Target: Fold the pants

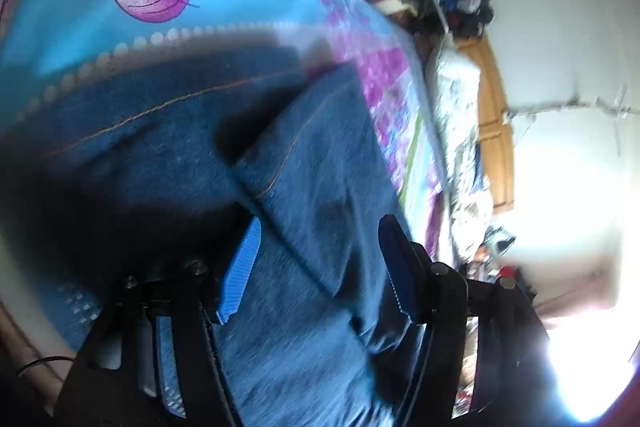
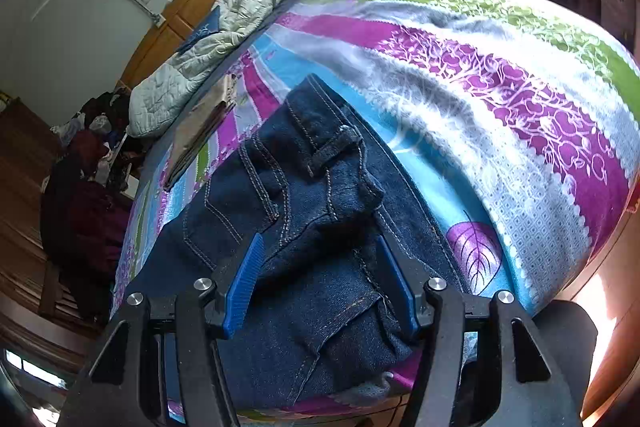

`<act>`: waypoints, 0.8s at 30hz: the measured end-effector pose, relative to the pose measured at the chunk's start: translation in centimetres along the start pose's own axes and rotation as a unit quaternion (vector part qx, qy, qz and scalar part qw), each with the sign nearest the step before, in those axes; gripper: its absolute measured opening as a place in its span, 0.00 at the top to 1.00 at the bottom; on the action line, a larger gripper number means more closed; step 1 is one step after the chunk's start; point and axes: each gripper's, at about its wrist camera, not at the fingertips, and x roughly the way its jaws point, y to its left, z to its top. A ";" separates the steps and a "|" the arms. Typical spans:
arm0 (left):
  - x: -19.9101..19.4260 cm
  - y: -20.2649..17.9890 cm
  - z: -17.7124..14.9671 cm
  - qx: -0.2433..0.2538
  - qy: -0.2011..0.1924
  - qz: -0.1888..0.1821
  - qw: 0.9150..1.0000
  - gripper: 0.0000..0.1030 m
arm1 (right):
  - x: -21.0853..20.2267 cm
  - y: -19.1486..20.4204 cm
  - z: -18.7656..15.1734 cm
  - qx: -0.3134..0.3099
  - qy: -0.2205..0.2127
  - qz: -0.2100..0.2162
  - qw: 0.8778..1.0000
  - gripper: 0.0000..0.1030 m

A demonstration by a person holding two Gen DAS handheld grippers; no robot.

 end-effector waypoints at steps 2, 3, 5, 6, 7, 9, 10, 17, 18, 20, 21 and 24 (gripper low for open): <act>-0.1 0.2 -0.2 0.003 -0.004 -0.004 1.000 0.40 | -0.4 1.0 -0.1 -0.033 0.004 0.016 0.999 0.38; -0.1 0.1 -0.3 0.005 -0.008 -0.004 1.000 0.40 | -0.3 1.6 -0.3 -0.045 0.013 0.028 0.999 0.38; 0.0 -0.1 -0.1 0.015 -0.017 -0.007 1.000 0.40 | 0.3 2.2 -0.7 -0.050 0.030 0.048 0.997 0.38; 0.4 -0.7 -0.1 0.031 -0.023 -0.004 0.999 0.41 | 0.6 2.3 -1.0 -0.046 0.035 0.057 0.997 0.38; 0.4 -0.9 0.0 0.042 -0.026 -0.001 0.999 0.53 | 0.9 2.4 -1.3 -0.040 0.037 0.063 0.997 0.38; 0.9 -0.9 0.1 0.049 -0.021 0.011 0.999 0.86 | 1.7 2.3 -1.9 -0.028 0.047 0.073 0.996 0.38; 1.0 -0.6 0.1 0.048 -0.019 0.020 0.998 0.96 | 2.2 2.4 -2.3 -0.026 0.058 0.076 0.995 0.38; 0.7 0.7 -0.1 0.040 -0.026 0.040 0.998 0.96 | 5.4 1.1 -1.4 0.003 0.039 0.033 0.999 0.38; 0.7 0.8 -0.1 0.039 -0.026 0.040 0.998 0.96 | 6.0 0.8 -1.1 0.012 0.035 0.036 0.999 0.38; 0.6 1.0 -0.1 0.036 -0.027 0.042 0.998 0.96 | 7.0 0.7 -0.4 0.017 0.025 0.037 0.999 0.42; 0.6 1.0 -0.1 0.034 -0.027 0.041 0.998 0.96 | 7.4 0.8 -0.2 0.016 0.021 0.039 0.999 0.44; 0.7 1.3 0.1 0.021 -0.025 0.033 0.999 0.95 | 8.6 0.3 0.5 0.048 0.012 0.043 0.998 0.49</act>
